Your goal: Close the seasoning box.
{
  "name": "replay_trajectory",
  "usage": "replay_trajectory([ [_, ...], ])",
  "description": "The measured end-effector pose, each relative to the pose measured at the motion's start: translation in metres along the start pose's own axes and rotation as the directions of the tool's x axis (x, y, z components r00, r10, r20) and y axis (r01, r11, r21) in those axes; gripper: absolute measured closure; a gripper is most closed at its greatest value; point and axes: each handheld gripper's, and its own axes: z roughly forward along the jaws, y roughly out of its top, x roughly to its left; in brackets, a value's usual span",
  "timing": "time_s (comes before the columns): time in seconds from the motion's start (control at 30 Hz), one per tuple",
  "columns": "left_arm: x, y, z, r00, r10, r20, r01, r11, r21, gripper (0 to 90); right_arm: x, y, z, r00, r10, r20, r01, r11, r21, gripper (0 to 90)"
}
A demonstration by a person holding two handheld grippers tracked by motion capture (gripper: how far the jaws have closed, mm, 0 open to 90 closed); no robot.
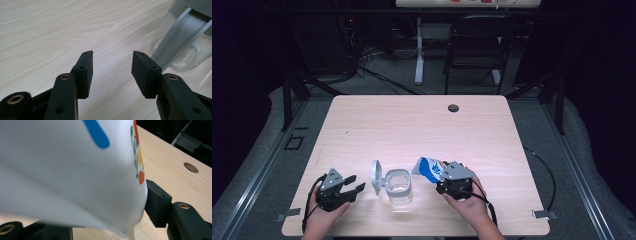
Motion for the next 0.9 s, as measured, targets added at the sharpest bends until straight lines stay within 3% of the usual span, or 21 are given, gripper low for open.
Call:
replay_trajectory([
  [0.9, -0.002, 0.000, 0.004, 1.0000, 0.002, 0.000, -0.002, 0.9999, 0.011, 52.6, 0.000, 0.008, 0.013, 0.9932, -0.107, 0.047, 0.104, 0.992, 0.065, 43.3],
])
